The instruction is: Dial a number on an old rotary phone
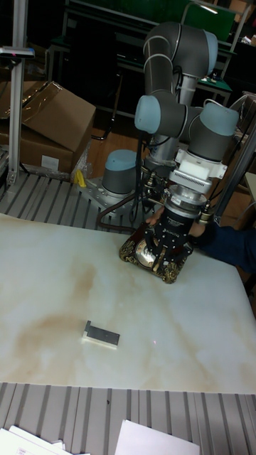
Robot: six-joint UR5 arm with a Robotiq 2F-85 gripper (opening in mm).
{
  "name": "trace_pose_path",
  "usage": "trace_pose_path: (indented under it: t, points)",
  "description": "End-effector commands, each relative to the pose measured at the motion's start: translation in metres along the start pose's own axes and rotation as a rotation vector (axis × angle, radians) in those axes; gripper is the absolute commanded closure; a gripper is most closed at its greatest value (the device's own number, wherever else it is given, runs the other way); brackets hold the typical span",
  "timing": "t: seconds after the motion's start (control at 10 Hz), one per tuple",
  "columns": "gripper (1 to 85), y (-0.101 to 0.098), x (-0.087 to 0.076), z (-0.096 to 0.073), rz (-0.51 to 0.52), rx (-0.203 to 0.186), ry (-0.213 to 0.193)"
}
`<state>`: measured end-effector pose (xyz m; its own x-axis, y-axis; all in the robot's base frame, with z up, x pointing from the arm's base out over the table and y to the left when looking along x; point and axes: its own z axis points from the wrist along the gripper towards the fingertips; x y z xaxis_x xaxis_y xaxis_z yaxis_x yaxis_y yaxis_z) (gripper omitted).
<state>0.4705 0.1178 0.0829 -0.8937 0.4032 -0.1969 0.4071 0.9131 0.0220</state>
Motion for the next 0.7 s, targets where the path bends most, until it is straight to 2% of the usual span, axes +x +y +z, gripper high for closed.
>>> trace_pose_path:
  t: [0.0,0.6]
  points:
    - [84.3,0.002,-0.006,0.006,0.012,0.002,-0.012]
    - [84.3,-0.003,-0.023,0.017,-0.009,-0.005,-0.039]
